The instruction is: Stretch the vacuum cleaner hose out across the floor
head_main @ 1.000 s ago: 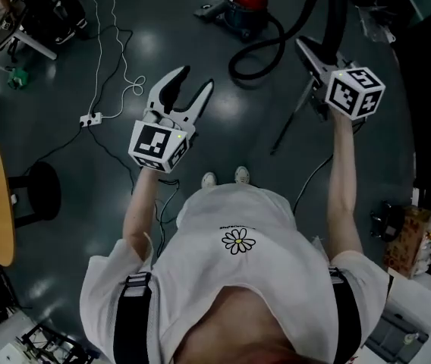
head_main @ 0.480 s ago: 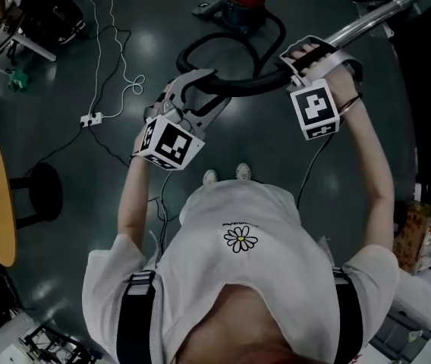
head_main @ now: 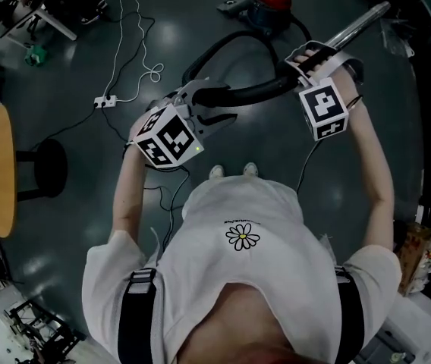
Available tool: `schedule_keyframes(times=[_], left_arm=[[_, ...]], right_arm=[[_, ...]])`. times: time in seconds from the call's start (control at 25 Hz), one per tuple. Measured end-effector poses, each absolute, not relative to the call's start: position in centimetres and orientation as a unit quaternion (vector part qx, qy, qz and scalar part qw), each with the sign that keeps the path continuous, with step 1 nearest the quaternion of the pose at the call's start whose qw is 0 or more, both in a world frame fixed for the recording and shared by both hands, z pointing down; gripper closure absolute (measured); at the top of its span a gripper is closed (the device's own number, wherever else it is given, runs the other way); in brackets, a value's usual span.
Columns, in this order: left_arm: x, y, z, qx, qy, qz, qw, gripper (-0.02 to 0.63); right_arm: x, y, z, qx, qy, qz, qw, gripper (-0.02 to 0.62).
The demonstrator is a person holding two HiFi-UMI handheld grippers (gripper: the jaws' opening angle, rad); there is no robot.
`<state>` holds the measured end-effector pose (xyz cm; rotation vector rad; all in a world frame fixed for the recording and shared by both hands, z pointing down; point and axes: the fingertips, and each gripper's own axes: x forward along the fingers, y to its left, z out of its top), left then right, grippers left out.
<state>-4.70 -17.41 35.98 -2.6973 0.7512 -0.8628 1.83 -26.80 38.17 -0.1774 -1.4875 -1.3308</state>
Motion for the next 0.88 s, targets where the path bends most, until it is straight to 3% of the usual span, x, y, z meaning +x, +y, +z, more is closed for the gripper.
schedule_keyframes(times=[0.12,0.2,0.4,0.52,0.76,0.88], left_arm=[[-5.3,-19.6,36.9,-0.874,0.305,-0.331,0.186,0.391],[-4.8,-20.2,37.7,-0.863,0.3,-0.356,0.196,0.391],[-1.1,-15.5,41.9,-0.892,0.144,-0.419,0.093,0.399],[2.3,-11.9,41.4,-0.94,0.075,-0.332,0.024,0.474],[5.4,-5.5,35.5,-0.988,-0.022,-0.144,-0.058,0.476],[4.3,0.7,31.3,-0.969,-0.176,-0.024,-0.169,0.476]], right_arm=[[0.7,-25.8,37.1,-0.061,-0.628,-0.558,0.539,0.543],[-0.2,-24.6,36.3,-0.065,-0.628,-0.556,0.54,0.543],[-0.1,-23.0,35.2,-0.07,-0.621,-0.58,0.522,0.543],[-0.9,-21.6,33.4,-0.058,-0.636,-0.622,0.453,0.543],[-3.8,-18.2,28.8,-0.029,-0.631,-0.687,0.359,0.543],[-5.0,-14.6,29.1,-0.064,-0.694,-0.632,0.338,0.543]])
